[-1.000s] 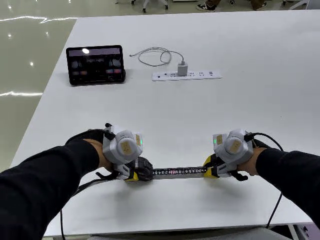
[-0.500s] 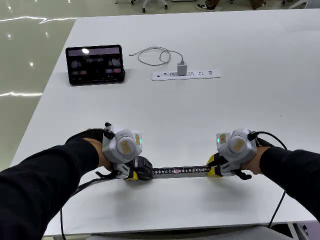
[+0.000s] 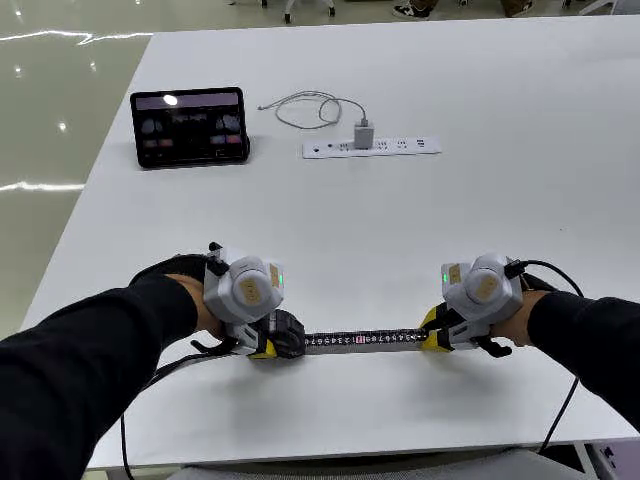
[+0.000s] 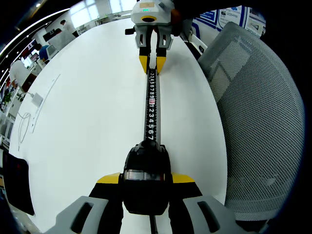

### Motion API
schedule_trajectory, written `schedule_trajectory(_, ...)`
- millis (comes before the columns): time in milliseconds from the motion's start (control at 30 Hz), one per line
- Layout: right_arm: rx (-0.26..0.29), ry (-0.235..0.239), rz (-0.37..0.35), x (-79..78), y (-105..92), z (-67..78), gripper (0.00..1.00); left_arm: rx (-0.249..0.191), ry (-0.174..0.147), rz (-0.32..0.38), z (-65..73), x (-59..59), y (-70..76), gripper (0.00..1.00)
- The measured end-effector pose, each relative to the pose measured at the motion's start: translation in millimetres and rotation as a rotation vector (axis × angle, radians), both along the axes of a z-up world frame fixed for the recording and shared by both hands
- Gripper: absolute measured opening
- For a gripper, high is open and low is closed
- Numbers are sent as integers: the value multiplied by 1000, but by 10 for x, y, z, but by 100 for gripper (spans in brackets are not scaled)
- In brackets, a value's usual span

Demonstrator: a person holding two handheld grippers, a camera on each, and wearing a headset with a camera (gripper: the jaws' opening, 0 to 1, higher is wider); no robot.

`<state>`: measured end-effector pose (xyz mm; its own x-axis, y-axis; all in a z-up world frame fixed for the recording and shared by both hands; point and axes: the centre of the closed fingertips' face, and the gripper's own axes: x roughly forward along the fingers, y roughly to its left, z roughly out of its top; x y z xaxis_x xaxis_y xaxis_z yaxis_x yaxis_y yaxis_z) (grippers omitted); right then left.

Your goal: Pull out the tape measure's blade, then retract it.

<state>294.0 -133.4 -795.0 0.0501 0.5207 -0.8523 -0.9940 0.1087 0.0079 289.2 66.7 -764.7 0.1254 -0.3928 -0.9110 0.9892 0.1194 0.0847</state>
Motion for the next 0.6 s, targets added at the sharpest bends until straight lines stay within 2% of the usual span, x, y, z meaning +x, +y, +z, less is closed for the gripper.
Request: schedule_trajectory(600,-6,10,-8,-9,-120,5,8,6,-2,1,-4,-2,5,31)
